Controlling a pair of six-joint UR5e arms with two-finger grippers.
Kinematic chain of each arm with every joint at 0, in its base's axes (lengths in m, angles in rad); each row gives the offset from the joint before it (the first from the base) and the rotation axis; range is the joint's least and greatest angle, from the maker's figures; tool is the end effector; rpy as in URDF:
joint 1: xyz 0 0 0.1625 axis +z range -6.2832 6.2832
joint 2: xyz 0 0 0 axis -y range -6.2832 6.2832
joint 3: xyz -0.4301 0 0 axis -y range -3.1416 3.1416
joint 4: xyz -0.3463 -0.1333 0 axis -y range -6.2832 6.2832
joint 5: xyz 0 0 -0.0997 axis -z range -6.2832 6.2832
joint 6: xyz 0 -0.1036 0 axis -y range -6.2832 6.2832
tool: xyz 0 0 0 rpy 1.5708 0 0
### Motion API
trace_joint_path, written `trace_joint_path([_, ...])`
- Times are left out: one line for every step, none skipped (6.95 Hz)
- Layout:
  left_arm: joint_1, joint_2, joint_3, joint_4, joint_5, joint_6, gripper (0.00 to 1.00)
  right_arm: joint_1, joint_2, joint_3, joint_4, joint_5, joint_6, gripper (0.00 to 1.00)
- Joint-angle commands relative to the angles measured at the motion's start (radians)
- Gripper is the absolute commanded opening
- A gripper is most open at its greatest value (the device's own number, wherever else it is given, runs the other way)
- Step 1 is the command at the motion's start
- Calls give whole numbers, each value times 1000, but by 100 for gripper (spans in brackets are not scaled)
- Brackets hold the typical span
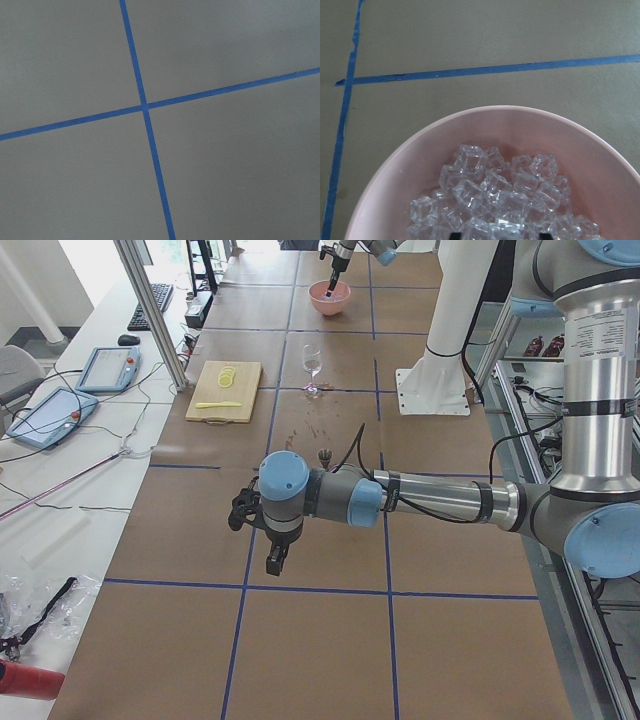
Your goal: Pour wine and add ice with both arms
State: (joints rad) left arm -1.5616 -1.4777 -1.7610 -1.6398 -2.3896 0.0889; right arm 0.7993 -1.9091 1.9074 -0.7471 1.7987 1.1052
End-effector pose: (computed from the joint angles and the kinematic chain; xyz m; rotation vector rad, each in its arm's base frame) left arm -0.0538 -0.4152 0.6105 0.1893 0.8108 0.1604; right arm -0.1620 -0.3242 0.5645 0.3110 -0.7885 0.2199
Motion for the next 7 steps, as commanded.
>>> trace_joint_path([0, -1, 2, 0, 1, 0, 100, 0, 1, -1, 0, -2, -8, 23])
trace_joint_path([0, -1, 2, 0, 1, 0, 100, 0, 2, -1, 0, -2, -11, 0])
trace_joint_path([0, 0, 2, 0, 1, 0, 100, 0, 2, 2, 0, -2, -19, 0])
trace_joint_path([0, -1, 3, 0, 1, 0, 100, 3, 4, 13, 0, -1, -40, 0])
trace_joint_path([0, -1, 3, 0, 1, 0, 100, 8, 4, 45, -2, 13, -57, 0])
trace_joint_path([0, 0, 3, 0, 1, -1, 100, 18, 5, 100, -6, 28, -92, 0])
trace_joint_path([0, 1, 2, 0, 0, -2, 100, 23, 10, 158, -8, 36, -172, 0])
